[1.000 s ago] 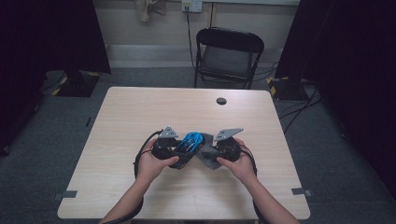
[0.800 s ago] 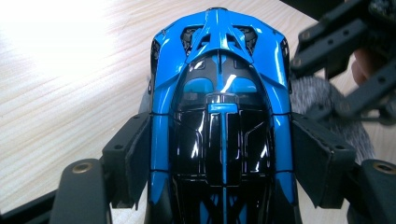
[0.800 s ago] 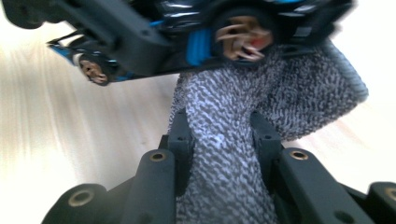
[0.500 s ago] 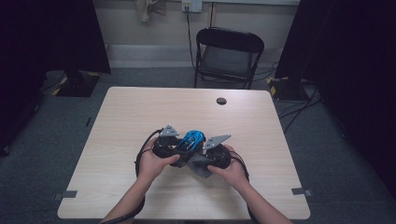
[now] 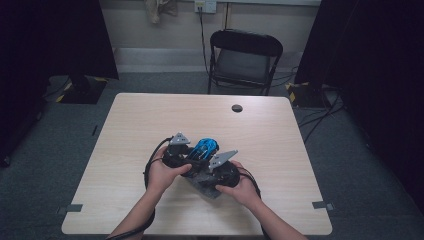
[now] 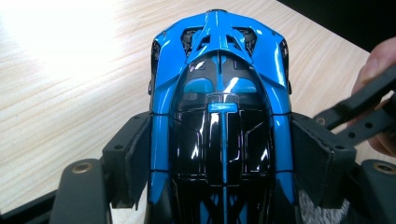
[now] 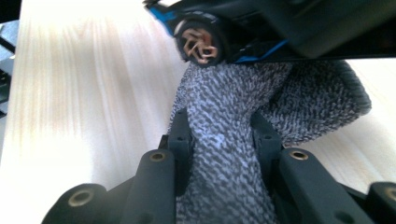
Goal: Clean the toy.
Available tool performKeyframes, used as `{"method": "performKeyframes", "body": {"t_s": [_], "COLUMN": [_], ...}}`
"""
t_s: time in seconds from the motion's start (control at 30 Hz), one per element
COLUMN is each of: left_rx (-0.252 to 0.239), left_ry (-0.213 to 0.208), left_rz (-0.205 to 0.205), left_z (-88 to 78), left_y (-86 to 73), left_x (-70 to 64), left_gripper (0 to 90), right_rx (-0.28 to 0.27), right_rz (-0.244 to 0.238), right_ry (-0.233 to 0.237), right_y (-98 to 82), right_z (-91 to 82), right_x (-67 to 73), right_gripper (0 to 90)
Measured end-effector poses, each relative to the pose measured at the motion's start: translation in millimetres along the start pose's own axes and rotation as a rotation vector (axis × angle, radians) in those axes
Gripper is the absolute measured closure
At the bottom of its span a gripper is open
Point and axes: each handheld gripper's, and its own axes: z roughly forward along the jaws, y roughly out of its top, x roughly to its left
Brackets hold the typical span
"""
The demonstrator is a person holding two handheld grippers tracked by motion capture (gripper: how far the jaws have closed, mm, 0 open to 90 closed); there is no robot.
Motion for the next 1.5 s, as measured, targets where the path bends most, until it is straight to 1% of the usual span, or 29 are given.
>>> {"method": "performKeyframes", "body": {"t_s": [0.07, 0.13, 0.17, 0.2, 0.23, 0.27, 0.4, 0.43, 0.47, 0.53, 0.63, 0.7, 0.8, 0.87, 1.03, 1.13, 1.23, 1.5], "left_rx": [-0.001, 0.0, 0.005, 0.01, 0.006, 0.014, 0.017, 0.017, 0.019, 0.018, 0.021, 0.021, 0.028, 0.028, 0.023, 0.023, 0.021, 0.022], "left_ry": [0.001, 0.006, 0.007, 0.007, 0.006, 0.006, 0.008, 0.008, 0.007, 0.008, -0.003, -0.007, -0.009, -0.01, -0.007, -0.004, -0.001, 0.008], "left_rz": [0.004, 0.009, 0.018, 0.016, 0.018, 0.021, 0.02, 0.021, 0.019, 0.02, 0.02, 0.02, 0.028, 0.027, 0.022, 0.021, 0.017, 0.008], "left_z": [-0.4, -1.1, -1.8, -2.9, -3.3, -4.8, -7.9, -8.3, -8.8, -9.4, -9.3, -8.5, -6.4, -4.1, -1.7, -2.0, -2.4, -0.8], "left_y": [0.5, 0.5, 0.6, 0.3, -0.1, -0.5, -2.5, -2.8, -3.4, -4.4, -4.9, -4.8, -4.6, -4.6, -3.6, -2.5, -1.9, -4.0], "left_x": [0.1, -0.3, -0.2, -0.7, -0.6, -0.3, 1.2, 1.4, 1.5, 1.5, 0.6, -0.6, -2.3, -3.0, -2.2, -2.0, -1.0, 1.4], "left_gripper": [28.3, 28.3, 28.3, 28.3, 28.3, 28.3, 28.3, 28.3, 28.3, 28.3, 28.3, 28.3, 28.3, 28.3, 28.3, 28.3, 28.3, 28.3], "right_rx": [0.004, 0.012, 0.018, 0.019, 0.013, 0.007, -0.007, -0.004, -0.003, -0.013, -0.031, -0.04, -0.054, -0.058, -0.035, -0.018, -0.012, 0.005], "right_rz": [-0.006, -0.01, -0.013, -0.01, 0.006, 0.017, 0.06, 0.063, 0.069, 0.097, 0.126, 0.13, 0.124, 0.111, 0.053, 0.022, 0.011, 0.005], "right_ry": [0.006, -0.003, -0.01, -0.022, -0.034, -0.043, -0.111, -0.134, -0.146, -0.174, -0.205, -0.22, -0.214, -0.201, -0.167, -0.156, -0.131, -0.087], "right_y": [0.1, -0.4, -1.2, -2.6, -5.0, -6.2, -9.9, -10.7, -11.4, -13.6, -15.5, -14.9, -12.6, -9.9, -2.4, 0.0, 2.0, 1.7], "right_z": [0.0, -0.9, -2.1, -4.1, -7.8, -10.7, -27.6, -32.1, -34.7, -41.1, -48.2, -50.2, -50.4, -48.6, -37.9, -31.1, -24.1, -12.0], "right_x": [1.0, 0.5, -1.3, -4.4, -9.7, -13.0, -28.9, -33.7, -36.7, -44.7, -52.5, -53.8, -52.9, -49.7, -35.2, -27.3, -20.8, -12.0], "right_gripper": [68.4, 68.4, 68.3, 68.3, 68.2, 68.3, 68.2, 68.2, 68.2, 68.2, 68.2, 68.2, 68.1, 68.2, 68.2, 68.2, 68.2, 68.2]}}
